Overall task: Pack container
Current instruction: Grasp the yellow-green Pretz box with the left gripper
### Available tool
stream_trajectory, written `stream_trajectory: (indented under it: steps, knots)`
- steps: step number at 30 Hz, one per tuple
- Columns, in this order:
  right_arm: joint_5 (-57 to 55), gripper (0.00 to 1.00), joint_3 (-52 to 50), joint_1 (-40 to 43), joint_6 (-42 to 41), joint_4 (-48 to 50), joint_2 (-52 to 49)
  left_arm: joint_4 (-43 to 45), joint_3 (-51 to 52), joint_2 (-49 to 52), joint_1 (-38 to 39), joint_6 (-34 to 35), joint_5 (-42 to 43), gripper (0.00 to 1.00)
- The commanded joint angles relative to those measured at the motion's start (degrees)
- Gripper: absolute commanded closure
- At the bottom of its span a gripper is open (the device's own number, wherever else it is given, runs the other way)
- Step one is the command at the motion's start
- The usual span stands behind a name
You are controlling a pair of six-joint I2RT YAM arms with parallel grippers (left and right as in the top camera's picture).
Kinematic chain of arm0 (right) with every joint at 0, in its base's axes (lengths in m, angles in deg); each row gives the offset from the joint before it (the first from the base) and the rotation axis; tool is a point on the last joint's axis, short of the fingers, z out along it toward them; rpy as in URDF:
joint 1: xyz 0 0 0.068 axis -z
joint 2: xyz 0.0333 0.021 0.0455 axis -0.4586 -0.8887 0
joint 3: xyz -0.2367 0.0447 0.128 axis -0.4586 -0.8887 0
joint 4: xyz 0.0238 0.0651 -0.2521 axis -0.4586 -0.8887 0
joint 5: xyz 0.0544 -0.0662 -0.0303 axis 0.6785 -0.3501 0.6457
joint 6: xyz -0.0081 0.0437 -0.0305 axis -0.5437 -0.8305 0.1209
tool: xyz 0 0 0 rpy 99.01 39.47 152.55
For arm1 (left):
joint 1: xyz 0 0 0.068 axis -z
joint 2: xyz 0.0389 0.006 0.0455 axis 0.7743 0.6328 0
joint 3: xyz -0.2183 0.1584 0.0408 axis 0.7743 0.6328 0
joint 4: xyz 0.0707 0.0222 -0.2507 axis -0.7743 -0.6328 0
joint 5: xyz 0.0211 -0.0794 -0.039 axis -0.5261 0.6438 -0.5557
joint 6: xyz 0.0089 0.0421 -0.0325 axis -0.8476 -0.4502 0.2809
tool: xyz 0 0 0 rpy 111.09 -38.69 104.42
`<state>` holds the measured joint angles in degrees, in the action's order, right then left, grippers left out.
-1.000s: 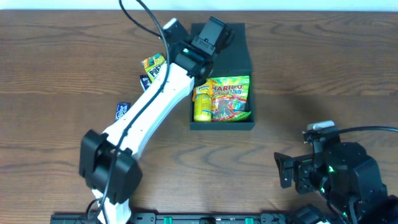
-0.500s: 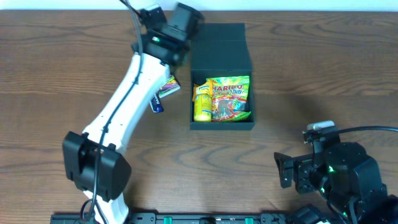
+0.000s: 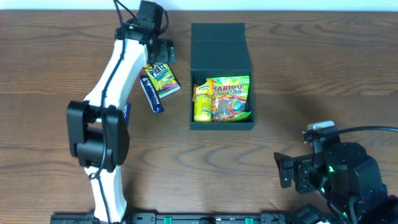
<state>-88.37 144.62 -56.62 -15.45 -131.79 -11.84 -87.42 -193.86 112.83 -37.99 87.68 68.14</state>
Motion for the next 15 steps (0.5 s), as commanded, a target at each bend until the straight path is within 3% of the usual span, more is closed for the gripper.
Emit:
stream_trajectory:
  steps: [1,7,15]
  knots:
    - [-0.42,0.01,0.42,0.52,0.61,-0.09,0.11,0.87,-0.92,2.78,-0.09,-2.62,2.01,0.02]
    - [-0.42,0.01,0.42,0.52,0.61,-0.07,0.11,4.24,-0.92,7.17,-0.09,1.7,1.86,0.05]
    - [-0.42,0.01,0.42,0.52,0.59,-0.09,0.11,4.44,-0.92,10.62,-0.09,14.67,-0.66,0.05]
